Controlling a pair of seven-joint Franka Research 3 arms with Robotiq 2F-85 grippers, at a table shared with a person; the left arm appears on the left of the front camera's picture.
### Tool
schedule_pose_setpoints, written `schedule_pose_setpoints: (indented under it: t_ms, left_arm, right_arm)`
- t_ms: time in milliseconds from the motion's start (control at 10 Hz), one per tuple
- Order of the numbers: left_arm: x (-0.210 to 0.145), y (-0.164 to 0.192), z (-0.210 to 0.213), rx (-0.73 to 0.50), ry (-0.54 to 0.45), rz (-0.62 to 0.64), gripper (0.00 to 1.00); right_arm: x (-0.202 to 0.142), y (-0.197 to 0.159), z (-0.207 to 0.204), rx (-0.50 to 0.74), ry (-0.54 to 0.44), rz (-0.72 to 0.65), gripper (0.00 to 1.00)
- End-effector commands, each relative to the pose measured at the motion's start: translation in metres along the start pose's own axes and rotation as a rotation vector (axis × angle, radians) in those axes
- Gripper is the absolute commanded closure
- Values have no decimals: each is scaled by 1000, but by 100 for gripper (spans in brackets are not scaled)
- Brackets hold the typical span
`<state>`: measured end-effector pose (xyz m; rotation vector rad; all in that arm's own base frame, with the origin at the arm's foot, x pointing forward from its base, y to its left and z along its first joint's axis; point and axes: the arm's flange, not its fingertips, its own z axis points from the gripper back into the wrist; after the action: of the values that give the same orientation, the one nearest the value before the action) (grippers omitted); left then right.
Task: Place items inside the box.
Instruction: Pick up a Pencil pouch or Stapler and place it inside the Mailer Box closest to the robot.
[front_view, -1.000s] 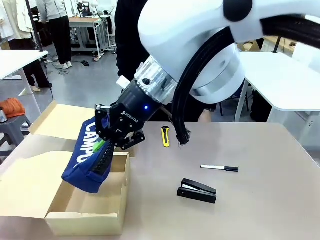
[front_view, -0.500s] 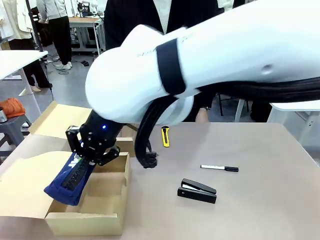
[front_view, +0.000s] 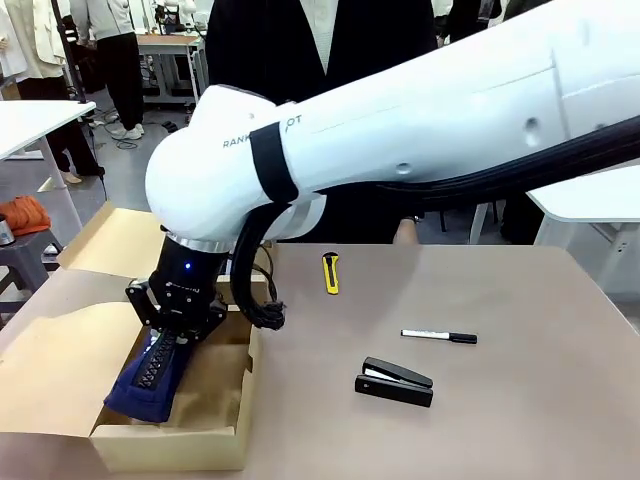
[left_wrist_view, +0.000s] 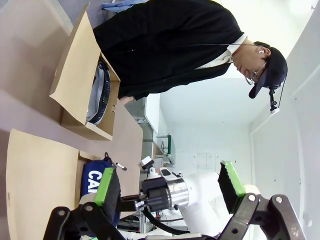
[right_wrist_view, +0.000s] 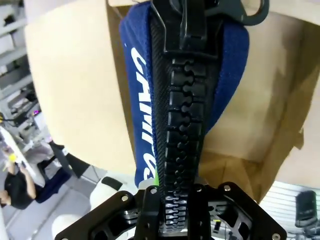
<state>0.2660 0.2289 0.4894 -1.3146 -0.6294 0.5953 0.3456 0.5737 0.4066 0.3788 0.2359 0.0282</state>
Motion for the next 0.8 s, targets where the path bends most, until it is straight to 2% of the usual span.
schedule_pose_setpoints:
  t_ms: [0,200,500,600,700]
  left_arm:
    - [-1,-1,0,-25,-4,-17,0]
    - [-1,-1,0,-25,-4,-17,0]
    - [-1,-1,0,-25,-4,-17,0]
    - [-1,-1,0,-25,-4,-17,0]
    - [-1,-1,0,-25,-4,-17,0]
  right_arm:
    - [15,12,-16,-60,-4,-18,93]
    - [29,9,-39,-89,40,-39,93]
    - [35,10,-52,-102,56,-39,93]
    - [35,10,-51,-112,57,-34,45]
    - [35,9,-50,-124,63,-36,38]
